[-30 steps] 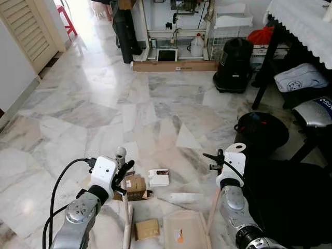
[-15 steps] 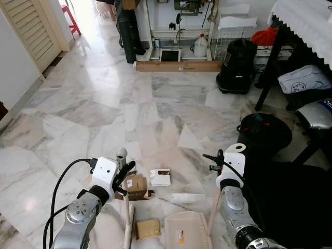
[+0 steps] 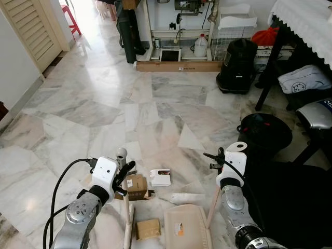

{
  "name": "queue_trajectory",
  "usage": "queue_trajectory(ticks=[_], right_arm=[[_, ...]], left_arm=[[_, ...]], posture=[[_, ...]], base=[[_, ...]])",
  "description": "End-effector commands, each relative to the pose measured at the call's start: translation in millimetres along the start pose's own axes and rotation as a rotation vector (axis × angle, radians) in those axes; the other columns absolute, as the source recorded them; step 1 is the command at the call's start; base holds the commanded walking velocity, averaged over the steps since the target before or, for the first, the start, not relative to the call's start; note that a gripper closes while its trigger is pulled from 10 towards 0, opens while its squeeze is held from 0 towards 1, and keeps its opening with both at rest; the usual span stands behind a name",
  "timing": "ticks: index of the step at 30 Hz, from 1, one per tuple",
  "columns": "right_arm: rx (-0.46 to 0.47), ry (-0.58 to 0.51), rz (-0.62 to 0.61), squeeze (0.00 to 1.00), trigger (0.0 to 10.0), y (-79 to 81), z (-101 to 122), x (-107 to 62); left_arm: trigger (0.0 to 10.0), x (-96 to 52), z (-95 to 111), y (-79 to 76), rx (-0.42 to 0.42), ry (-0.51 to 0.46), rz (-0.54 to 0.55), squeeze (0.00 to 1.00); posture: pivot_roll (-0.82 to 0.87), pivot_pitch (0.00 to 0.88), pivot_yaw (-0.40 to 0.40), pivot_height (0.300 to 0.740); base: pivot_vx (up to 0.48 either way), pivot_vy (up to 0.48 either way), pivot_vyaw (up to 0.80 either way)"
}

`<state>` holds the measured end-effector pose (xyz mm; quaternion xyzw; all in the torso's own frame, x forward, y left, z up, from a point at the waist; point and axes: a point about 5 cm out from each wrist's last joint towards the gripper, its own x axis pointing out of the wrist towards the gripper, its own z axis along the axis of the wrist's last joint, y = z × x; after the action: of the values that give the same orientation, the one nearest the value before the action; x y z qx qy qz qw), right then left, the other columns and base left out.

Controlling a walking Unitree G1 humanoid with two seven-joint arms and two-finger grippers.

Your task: Sweep floor

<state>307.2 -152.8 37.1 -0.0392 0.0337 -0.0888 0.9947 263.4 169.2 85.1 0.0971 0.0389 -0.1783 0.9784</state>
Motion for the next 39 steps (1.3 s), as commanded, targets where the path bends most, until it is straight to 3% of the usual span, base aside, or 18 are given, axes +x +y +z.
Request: queue_trajectory(ticks=[1,10,21,28,39], right_arm=[[0.006,-0.021,0.017,0.0,10.0,7.1,4.4,1.1],[-0.009,0.035,0.052,0.0,10.0,21.5,-6.1,-7.5],[-0.039,0.09,0.03,0.0,10.0,17.8,-20.1,-16.3],[-0.057,0.028,-0.056,0.0,10.0,9.4,-10.5,-10.5],[-0.068,-0.026,-0.072,0.0,10.0,6.6,-1.5,-5.8]], left_arm=[[10.0,0.9,9.1,3.5,0.029,-0.029,0.004,0.0],[10.0,-6.6,9.3,9.5,0.048,-0.013,0.0,0.0],[10.0,-11.7,3.0,10.2,0.038,0.043,-0.04,0.0],[10.0,-13.9,0.2,11.2,0.028,0.068,-0.065,0.0],[10.0,-12.4,1.4,8.8,0.024,0.066,-0.077,0.0]], posture=[[0.2,0.061,0.084,0.74],[0.22,0.067,0.1,0.74],[0.22,0.069,0.106,0.74],[0.22,0.069,0.106,0.74],[0.22,0.07,0.108,0.74]], base=[[0.0,0.0,0.0],[0.0,0.0,0.0],[0.0,0.0,0.0],[0.0,0.0,0.0],[0.0,0.0,0.0]])
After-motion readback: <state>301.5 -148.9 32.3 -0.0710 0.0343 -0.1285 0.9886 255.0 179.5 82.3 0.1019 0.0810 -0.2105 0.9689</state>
